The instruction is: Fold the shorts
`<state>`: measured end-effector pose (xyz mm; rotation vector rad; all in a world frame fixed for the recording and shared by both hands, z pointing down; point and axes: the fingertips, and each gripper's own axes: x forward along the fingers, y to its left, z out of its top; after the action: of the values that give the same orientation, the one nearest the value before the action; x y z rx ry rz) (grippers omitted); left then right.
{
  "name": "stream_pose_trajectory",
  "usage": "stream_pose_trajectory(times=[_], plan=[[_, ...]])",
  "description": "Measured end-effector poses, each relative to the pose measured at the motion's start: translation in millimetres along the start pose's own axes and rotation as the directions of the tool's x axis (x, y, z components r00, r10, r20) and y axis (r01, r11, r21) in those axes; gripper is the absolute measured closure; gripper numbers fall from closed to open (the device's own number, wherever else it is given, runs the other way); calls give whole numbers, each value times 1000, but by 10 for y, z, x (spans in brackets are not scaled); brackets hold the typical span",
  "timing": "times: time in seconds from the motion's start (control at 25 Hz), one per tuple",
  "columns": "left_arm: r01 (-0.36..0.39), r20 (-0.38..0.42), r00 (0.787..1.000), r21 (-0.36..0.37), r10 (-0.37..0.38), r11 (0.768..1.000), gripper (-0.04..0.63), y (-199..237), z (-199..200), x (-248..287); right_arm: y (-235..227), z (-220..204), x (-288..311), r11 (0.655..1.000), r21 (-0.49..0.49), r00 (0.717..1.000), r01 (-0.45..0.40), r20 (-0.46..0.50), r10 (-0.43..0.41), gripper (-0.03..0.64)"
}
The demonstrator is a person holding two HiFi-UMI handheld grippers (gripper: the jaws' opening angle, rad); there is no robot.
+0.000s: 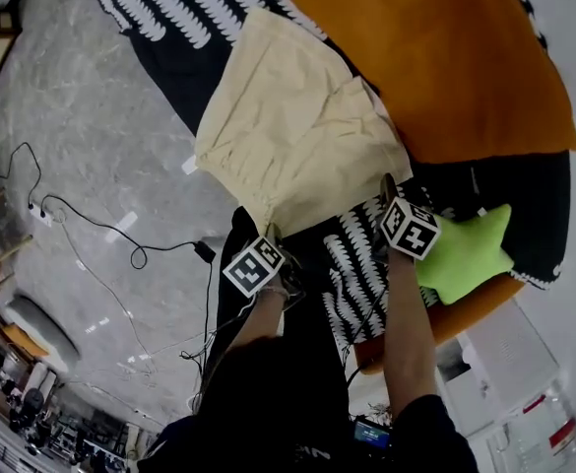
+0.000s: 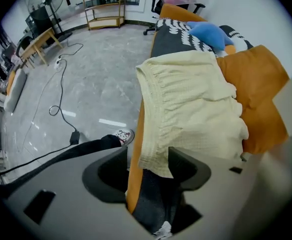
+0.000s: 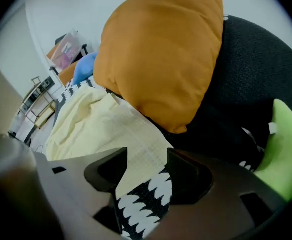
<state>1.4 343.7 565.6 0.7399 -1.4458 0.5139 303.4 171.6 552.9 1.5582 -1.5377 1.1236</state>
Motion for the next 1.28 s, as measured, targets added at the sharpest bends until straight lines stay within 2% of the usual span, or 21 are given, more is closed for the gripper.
stream_pose_trajectory(times=[0.08,0.16,0.28,0.36,0.44,0.48,0.52,0.76,0.92,1.08,1.28], plan=[[-9,-15,1000,-5,9,1000,336,16,-68,41,-98,-28,46,998,59,999,38,-21,-37,344],[-40,-31,999,35,41,999,336,52,-129,85,-132,-42,106,992,117,999,44,-32,-41,350],[-58,-59,996,70,62,996,338,82,-172,185,-131,-74,200,994,98,998,41,-46,-37,369],[-39,-96,994,76,46,996,390,56,-203,259,-105,-93,230,998,34,997,54,-52,-52,421],[-34,-123,991,120,49,992,484,-4,-214,288,-55,-68,224,998,-22,997,64,-36,-65,508],[-38,-128,990,133,55,990,513,-32,-202,276,-20,-36,201,997,-39,997,68,-19,-69,553],[-41,-128,990,128,58,991,530,-52,-190,249,13,1,163,996,-48,997,71,1,-71,570],[25,-99,995,31,-22,999,543,-91,-189,-5,154,282,-137,996,-72,996,51,70,-46,578],[52,-91,994,-41,-55,998,543,-96,-57,-348,406,549,-366,985,-166,996,54,81,-41,578],[71,-27,997,-34,-72,997,546,-229,274,-599,709,971,-537,977,-214,994,-2,106,26,580],[126,14,992,-172,-125,977,548,-237,878,-711,1390,1605,-576,955,-285,984,-81,128,122,580]])
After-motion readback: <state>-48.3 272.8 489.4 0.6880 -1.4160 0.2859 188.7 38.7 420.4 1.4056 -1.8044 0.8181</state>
